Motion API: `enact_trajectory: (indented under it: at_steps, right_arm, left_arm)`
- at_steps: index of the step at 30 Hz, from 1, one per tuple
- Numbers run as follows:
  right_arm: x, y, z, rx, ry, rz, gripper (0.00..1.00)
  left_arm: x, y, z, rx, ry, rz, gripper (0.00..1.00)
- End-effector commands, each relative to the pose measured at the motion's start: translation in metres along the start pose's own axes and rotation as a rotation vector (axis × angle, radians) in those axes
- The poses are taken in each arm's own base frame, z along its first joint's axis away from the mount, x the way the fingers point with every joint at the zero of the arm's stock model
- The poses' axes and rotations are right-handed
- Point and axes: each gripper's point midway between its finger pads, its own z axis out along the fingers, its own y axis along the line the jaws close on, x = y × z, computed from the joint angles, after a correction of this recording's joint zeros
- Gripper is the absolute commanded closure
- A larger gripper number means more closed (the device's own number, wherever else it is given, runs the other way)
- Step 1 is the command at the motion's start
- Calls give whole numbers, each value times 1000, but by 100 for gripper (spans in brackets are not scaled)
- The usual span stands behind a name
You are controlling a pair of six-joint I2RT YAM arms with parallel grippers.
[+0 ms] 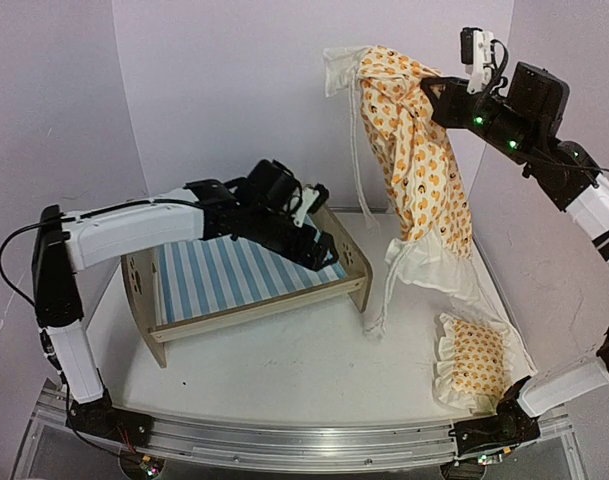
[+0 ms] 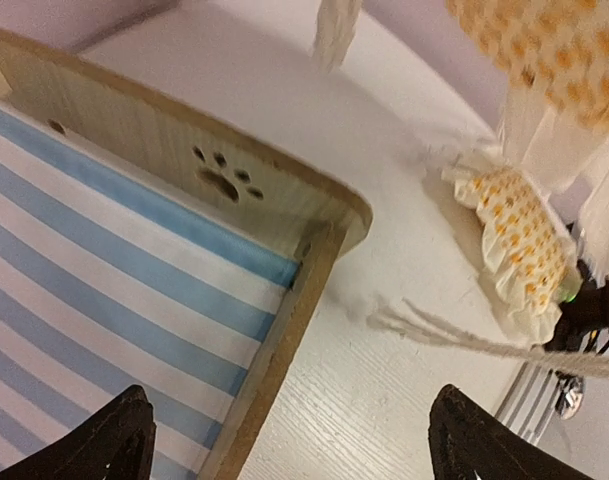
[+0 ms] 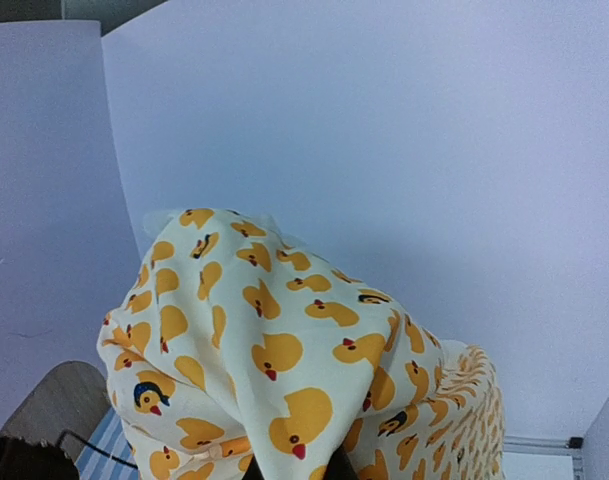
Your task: Set up the pet bed
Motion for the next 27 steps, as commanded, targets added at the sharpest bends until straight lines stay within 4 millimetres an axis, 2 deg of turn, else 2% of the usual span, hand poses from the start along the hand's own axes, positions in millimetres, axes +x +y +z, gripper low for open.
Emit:
enact_trajectory:
  at_steps: [1,6,8,11,13,15,17,18,19,21,24,27]
  right_arm:
    - [-42,47,-4,-268,-109,82,100]
    - [-47,74,-4,-431,-101,187,100]
    - [-47,82,-4,-486,-103,227,100]
    - [-45,95,-5,-577,-109,305,100]
    - [-41,100,-3,-614,-103,343,100]
    - [-37,104,-2,-630,-93,370,100]
    - [-34,106,-2,-646,-85,393,100]
    - [-34,107,-2,-655,-84,402,100]
    - [-32,109,-2,-666,-78,409,100]
    - [-28,113,-1,-691,-63,424,100]
    - [-22,119,3,-708,-49,418,100]
    - [-20,123,7,-720,-49,396,100]
  left_arm:
    - [-80,-4,-96,13,-276,50,2]
    - [-121,-1,-141,134,-427,30,1]
    - [-133,-5,-150,164,-465,41,1]
    - [-150,-8,-152,167,-500,60,0]
    - [-155,0,-143,133,-502,52,1]
    - [-157,16,-139,74,-508,24,4]
    - [-156,34,-137,5,-508,-3,14]
    - [-154,42,-138,-21,-506,-7,22]
    - [-152,46,-138,-39,-505,-6,26]
    - [-151,53,-142,-74,-507,6,42]
    - [-153,73,-160,-214,-528,29,65]
    - [-148,105,-182,-410,-524,26,75]
